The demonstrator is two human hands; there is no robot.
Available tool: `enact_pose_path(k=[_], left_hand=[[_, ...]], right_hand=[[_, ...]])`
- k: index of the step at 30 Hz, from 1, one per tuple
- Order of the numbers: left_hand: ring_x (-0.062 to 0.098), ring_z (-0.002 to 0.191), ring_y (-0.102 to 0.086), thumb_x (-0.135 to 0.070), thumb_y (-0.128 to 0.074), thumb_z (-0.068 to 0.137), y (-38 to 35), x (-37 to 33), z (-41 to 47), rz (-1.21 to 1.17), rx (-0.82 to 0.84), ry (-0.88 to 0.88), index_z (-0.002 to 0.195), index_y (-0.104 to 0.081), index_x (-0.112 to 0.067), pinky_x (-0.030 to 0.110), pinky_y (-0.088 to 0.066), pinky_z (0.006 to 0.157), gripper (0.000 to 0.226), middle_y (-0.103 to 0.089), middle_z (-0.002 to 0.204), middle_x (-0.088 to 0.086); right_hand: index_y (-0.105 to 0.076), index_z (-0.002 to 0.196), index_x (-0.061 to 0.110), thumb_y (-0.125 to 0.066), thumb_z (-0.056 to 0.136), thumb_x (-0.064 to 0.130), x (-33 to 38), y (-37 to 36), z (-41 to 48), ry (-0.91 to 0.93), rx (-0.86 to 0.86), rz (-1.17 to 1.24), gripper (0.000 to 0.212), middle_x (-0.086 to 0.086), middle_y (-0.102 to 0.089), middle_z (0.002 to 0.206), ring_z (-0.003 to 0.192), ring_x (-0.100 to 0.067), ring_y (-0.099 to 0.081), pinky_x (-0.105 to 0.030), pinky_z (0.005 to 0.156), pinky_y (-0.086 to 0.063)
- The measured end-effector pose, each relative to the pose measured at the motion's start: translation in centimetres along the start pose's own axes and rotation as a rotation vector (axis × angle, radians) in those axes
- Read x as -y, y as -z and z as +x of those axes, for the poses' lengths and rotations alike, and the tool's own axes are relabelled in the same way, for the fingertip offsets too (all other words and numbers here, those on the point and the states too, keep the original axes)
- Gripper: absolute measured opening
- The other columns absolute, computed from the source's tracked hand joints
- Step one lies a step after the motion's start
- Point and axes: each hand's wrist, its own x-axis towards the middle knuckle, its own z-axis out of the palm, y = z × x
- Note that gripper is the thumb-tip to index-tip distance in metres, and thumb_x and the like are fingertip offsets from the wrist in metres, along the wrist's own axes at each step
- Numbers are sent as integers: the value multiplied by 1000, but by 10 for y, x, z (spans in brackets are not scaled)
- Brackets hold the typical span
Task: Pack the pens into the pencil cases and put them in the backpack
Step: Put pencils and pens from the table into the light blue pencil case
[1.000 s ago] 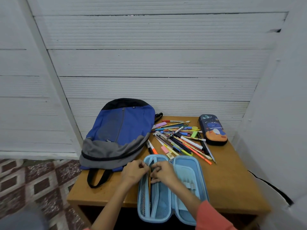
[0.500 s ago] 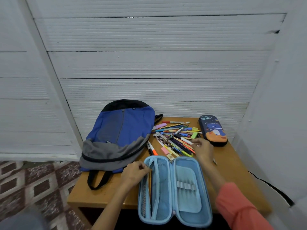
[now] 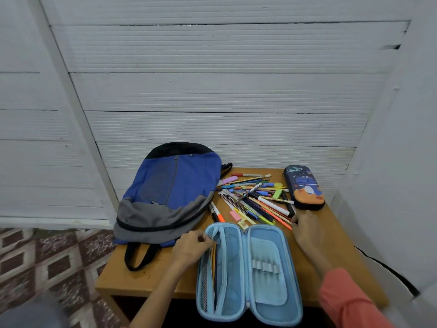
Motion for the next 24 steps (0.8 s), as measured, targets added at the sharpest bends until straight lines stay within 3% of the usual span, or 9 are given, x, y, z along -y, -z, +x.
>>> enact_pose_path(k=[4, 8, 11, 14, 17, 20, 24], left_hand=[[5, 73, -56, -37, -60, 89, 0, 0, 0, -2, -3, -2, 74, -58, -28, 20, -36, 56, 17, -64, 79, -10], [6, 73, -57, -37, -60, 89, -1, 1, 1, -12, 10, 2, 74, -58, -28, 21, -38, 58, 17, -65, 80, -8], [12, 80, -61, -40, -62, 85, -2, 2, 2, -11, -5, 28, 73, -60, -27, 28, -44, 67, 17, -67, 81, -6], [14, 81, -62, -40, -62, 84, -2, 2, 1, -17, -16, 28, 75, -63, -25, 30, -45, 70, 18, -68, 81, -5], [13, 80, -61, -38, -61, 86, -2, 1, 1, -20, -22, 22, 73, -60, -26, 28, -43, 68, 18, -68, 81, -6], [8, 75, -58, -37, -61, 86, -2, 0, 0, -15, -26, 23, 72, -59, -27, 26, -39, 63, 17, -65, 78, -9], [9, 77, -58, -38, -62, 86, -2, -1, -1, -16, -25, 31, 73, -60, -27, 27, -38, 65, 18, -64, 76, -10]], right_hand=[[-69, 101, 17, -61, 89, 13, 1, 3, -1, 6, -38, -44, 15, -7, -64, 107, 103, -25, -56, -35, 80, -44], [-64, 103, 13, -59, 90, 9, 7, 12, 2, 22, -149, 80, 14, -8, -64, 106, 102, -27, -55, -40, 82, -42], [-64, 101, 10, -56, 92, 3, 17, 25, 8, 43, -164, 434, 14, -13, -63, 107, 91, -25, -59, -35, 70, -46], [-60, 101, 16, -59, 92, 1, 40, 50, 5, 0, -172, 983, 18, -14, -66, 99, 76, -19, -64, -24, 59, -52], [-58, 108, 18, -66, 88, 4, 67, 75, -1, -23, -203, 1376, 25, -5, -66, 91, 73, -10, -61, -20, 56, -50], [-59, 101, 21, -63, 91, 7, 90, 87, -5, -75, -158, 1530, 17, 0, -67, 89, 68, -4, -58, -18, 53, -44], [-62, 94, 12, -57, 95, 6, 111, 72, -20, -48, 62, 1486, 8, -3, -67, 84, 57, -8, -57, -18, 47, -46]])
